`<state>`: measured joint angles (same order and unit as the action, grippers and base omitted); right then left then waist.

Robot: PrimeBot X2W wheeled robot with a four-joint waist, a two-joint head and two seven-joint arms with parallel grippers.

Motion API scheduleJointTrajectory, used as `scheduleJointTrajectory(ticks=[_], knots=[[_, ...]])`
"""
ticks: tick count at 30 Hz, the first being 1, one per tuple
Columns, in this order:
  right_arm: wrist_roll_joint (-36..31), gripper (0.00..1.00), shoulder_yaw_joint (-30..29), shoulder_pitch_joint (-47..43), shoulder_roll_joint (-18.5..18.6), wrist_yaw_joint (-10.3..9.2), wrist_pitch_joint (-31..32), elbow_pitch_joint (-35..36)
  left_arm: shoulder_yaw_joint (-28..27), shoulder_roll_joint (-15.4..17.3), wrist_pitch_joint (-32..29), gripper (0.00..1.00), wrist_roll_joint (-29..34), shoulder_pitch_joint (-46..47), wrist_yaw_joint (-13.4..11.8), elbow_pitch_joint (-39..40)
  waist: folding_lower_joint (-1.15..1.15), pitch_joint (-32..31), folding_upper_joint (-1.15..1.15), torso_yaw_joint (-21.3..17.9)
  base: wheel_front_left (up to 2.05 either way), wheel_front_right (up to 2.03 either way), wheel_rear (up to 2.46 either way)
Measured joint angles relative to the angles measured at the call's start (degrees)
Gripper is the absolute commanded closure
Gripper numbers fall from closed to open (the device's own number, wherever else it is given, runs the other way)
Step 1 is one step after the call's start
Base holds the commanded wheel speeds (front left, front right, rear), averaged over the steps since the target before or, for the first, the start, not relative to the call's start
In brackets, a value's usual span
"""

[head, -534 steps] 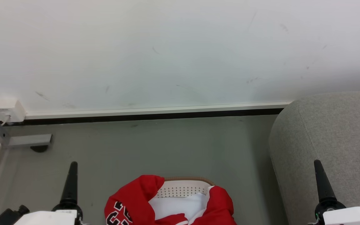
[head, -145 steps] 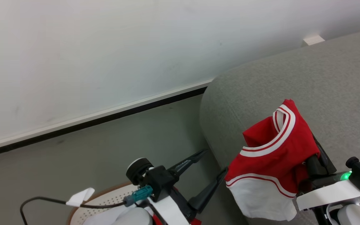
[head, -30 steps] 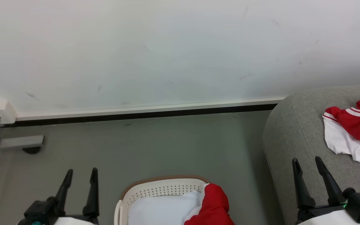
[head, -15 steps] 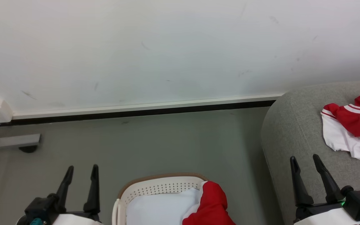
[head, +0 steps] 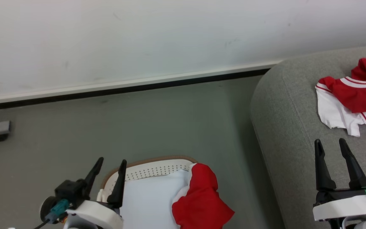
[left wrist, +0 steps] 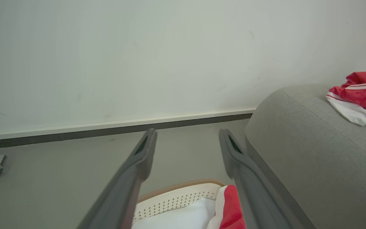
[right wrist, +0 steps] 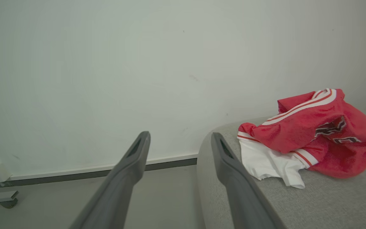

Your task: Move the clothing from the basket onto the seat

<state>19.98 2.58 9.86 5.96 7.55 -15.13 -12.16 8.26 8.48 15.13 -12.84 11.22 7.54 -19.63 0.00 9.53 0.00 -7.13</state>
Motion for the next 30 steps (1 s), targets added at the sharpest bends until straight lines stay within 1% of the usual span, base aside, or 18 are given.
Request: scheduleJointTrajectory(ticks=[7, 11, 15, 22, 24, 27, 30], knots=[[0.02, 0.00, -1.77, 3.48, -0.45, 0.00, -0.01, -0.14, 9.96, 4.02, 0.00, 0.00, -3.76, 7.91, 0.00, -11.07, 0.00, 5.78, 0.00, -2.87, 0.00, 0.00, 0.00], [0.01, 0.00, -2.78, 5.44, -0.98, 0.00, 0.00, 0.56, 16.94, 5.75, -0.01, 0.00, -7.42, 12.92, 0.00, -17.25, 0.01, 9.50, 0.00, -4.64, 0.00, 0.00, 0.00], [0.01, 0.00, -3.71, 7.08, -1.52, 0.00, -0.01, 1.53, 24.75, 7.04, -1.08, 0.00, -12.83, 17.40, 0.00, -21.76, 0.02, 13.23, 0.00, -6.40, 0.00, 0.00, 0.00], [-0.33, 0.00, -5.01, 9.22, -2.38, 0.00, 0.00, 4.77, 38.09, 10.14, -6.62, 0.00, -23.81, 23.71, 0.00, -25.32, 0.02, 19.74, 0.00, -9.28, 0.00, 0.00, 0.00], [-0.34, 0.00, -5.09, 9.84, -2.50, 0.00, 0.00, 5.54, 40.67, 11.16, -8.03, 0.00, -26.11, 25.46, 0.00, -26.42, 0.01, 21.49, 0.00, -10.07, 0.00, 0.00, 0.00], [-0.49, 0.00, -4.87, 10.48, -2.75, 0.00, -0.01, 7.01, 44.04, 12.52, -11.67, 0.00, -29.66, 27.96, -0.01, -28.73, 0.02, 24.09, 0.00, -11.30, 0.00, 0.00, 0.00], [-0.59, 0.00, -4.46, 11.00, -2.87, 0.00, 0.00, 8.50, 46.40, 13.60, -13.58, 0.00, -32.48, 30.24, 0.00, -30.10, 0.01, 26.49, 0.00, -12.54, 0.00, 0.00, 0.00]])
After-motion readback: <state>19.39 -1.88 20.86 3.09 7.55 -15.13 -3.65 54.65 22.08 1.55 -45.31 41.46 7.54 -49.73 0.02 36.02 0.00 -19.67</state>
